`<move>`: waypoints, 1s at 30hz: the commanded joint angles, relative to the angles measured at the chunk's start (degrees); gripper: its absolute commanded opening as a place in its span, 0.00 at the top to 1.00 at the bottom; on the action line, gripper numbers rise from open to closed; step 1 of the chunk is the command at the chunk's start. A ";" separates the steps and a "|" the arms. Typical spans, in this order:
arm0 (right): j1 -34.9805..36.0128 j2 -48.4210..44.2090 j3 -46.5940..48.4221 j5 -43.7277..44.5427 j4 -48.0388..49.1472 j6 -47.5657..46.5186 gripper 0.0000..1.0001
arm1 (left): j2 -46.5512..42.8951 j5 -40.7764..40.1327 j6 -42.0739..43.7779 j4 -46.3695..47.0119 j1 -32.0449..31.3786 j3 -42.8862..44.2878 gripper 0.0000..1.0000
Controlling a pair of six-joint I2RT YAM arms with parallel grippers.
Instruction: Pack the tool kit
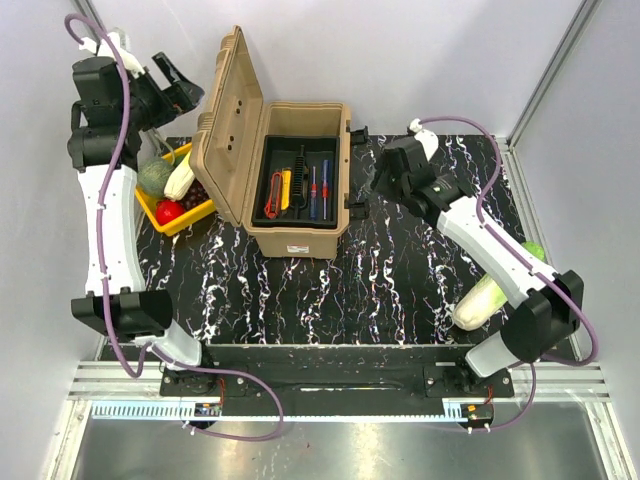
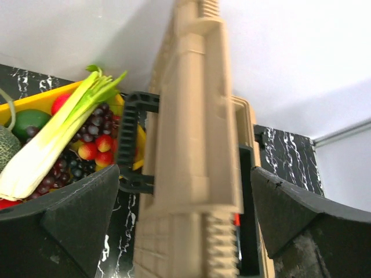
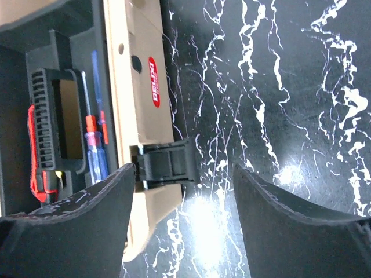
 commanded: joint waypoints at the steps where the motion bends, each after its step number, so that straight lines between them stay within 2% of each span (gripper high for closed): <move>1: -3.37 -5.14 -7.07 -9.87 7.25 2.18 0.25 | 1.12 9.06 -3.56 14.69 5.12 -4.28 0.01; 7: -5.58 -3.66 -8.67 -17.27 8.66 2.45 0.25 | 5.08 26.99 -9.96 34.90 8.21 -10.44 0.01; 11: -5.66 -2.25 -8.41 -19.38 9.45 2.01 0.25 | 7.54 36.74 -21.02 51.41 8.39 -14.04 0.01; 14: -5.75 -1.37 -8.06 -19.39 9.54 1.75 0.25 | 8.86 39.14 -28.86 61.81 8.30 -16.94 0.01; 18: -5.84 -0.84 -8.06 -19.82 9.81 1.92 0.25 | 9.57 37.56 -20.82 52.63 7.16 -14.67 0.01; 23: -5.84 -0.23 -8.15 -20.87 9.98 1.84 0.25 | 8.78 31.42 -3.77 32.94 3.91 -9.92 0.01; 30: -5.93 0.13 -6.65 -21.85 10.25 1.84 0.25 | 7.81 23.77 6.80 21.32 -0.05 -9.30 0.03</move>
